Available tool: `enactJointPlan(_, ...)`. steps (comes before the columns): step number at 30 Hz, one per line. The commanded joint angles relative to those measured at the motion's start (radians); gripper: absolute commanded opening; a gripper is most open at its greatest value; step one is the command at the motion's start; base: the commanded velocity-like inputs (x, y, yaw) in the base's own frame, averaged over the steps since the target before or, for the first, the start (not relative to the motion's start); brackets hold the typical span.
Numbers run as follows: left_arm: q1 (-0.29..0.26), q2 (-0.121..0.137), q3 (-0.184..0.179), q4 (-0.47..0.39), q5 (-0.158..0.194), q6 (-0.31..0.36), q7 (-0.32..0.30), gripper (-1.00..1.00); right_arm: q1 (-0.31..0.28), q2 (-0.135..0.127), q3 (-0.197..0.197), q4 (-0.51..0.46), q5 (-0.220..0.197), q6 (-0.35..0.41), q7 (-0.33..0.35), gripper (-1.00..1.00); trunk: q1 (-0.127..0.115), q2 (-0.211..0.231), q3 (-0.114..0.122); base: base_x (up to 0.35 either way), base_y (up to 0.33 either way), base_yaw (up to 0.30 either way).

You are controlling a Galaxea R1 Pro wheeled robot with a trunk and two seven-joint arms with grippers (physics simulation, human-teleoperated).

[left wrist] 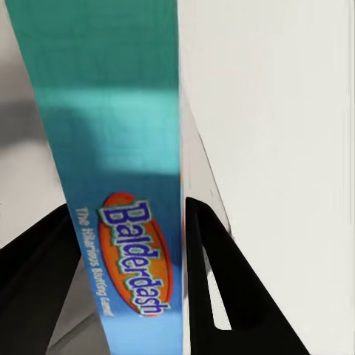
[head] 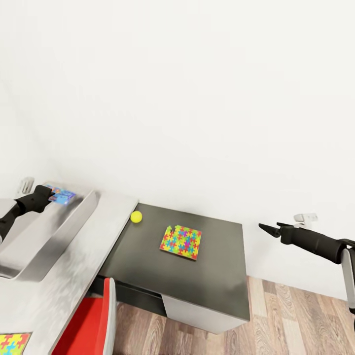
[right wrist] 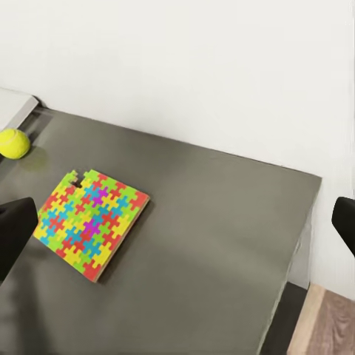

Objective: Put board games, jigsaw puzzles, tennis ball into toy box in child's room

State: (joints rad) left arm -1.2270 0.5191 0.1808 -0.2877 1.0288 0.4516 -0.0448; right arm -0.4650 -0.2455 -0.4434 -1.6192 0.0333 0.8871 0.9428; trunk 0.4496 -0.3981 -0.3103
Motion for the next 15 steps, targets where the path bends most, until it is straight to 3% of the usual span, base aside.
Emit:
enactJointPlan(1,-0.007,0.000,0.007,0.001,-0.002,0.007,-0.006,-1.00,-0.005,-0.003,-0.009,-0.001,0.003,0.009,0.008,1.00,0.001,-0.002,-0.003,0.000,0.000,0.000)
enactJointPlan(15,-0.032,-0.005,0.006,-0.001,-0.003,0.015,-0.015,-1.00,-0.023,0.005,-0.021,-0.001,0.003,0.011,0.010,1.00,0.001,-0.002,-0.021,0.000,0.000,0.000)
